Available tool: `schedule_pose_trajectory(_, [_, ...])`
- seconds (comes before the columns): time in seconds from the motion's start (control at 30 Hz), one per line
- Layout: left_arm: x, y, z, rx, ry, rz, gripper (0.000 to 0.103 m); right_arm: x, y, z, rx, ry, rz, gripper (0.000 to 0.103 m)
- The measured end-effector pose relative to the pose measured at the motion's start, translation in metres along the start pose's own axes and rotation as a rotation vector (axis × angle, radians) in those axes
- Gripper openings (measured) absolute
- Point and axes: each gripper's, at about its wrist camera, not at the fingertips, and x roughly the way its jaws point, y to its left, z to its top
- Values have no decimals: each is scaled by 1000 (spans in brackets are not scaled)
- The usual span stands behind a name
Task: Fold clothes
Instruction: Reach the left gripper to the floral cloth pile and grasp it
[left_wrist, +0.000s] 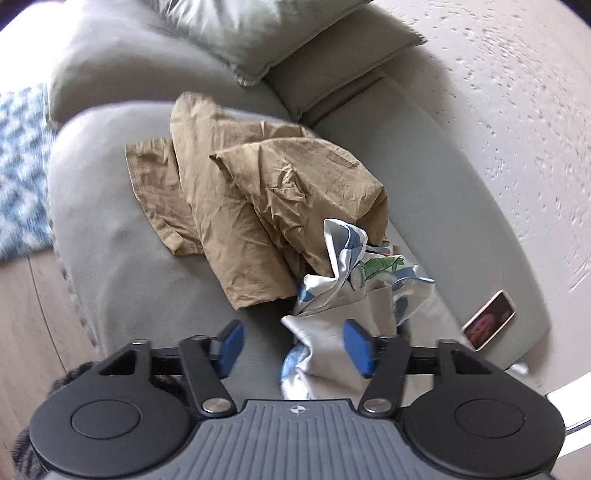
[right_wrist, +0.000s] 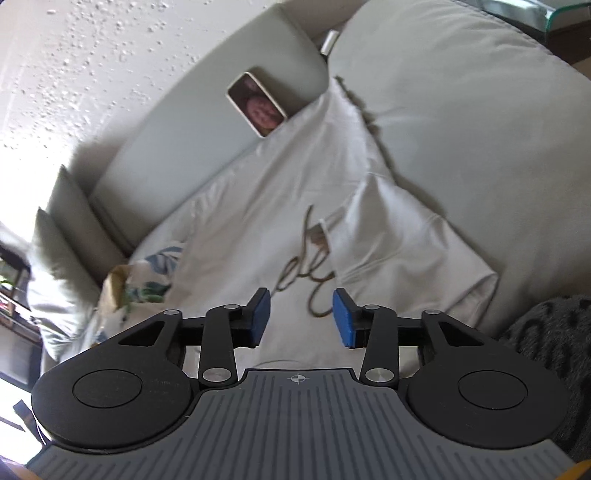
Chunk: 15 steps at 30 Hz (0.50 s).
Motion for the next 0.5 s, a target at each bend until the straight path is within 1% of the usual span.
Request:
schedule_pose_trajectory(0.03, [6,4,4,-49,48,-35,26,0,3,0,7,5,17,46])
schedule_pose_trajectory(0.07, [10,5,6,-87,84,-42,25,1,6,0,16,11,32,46])
schedule_pose_trajectory(0.17, [17,5,9,-108,83,-19,25,1,17,0,14,13,64,46])
schedule_pose_trajectory(0.27, [24,3,6,-119,91,-8,26,-5,27,-2,-21,-1,71,47])
schedule_pose_trajectory(0.5, [36,2,7,-135,97,2,25,-9,33,-8,-37,-4,74,47])
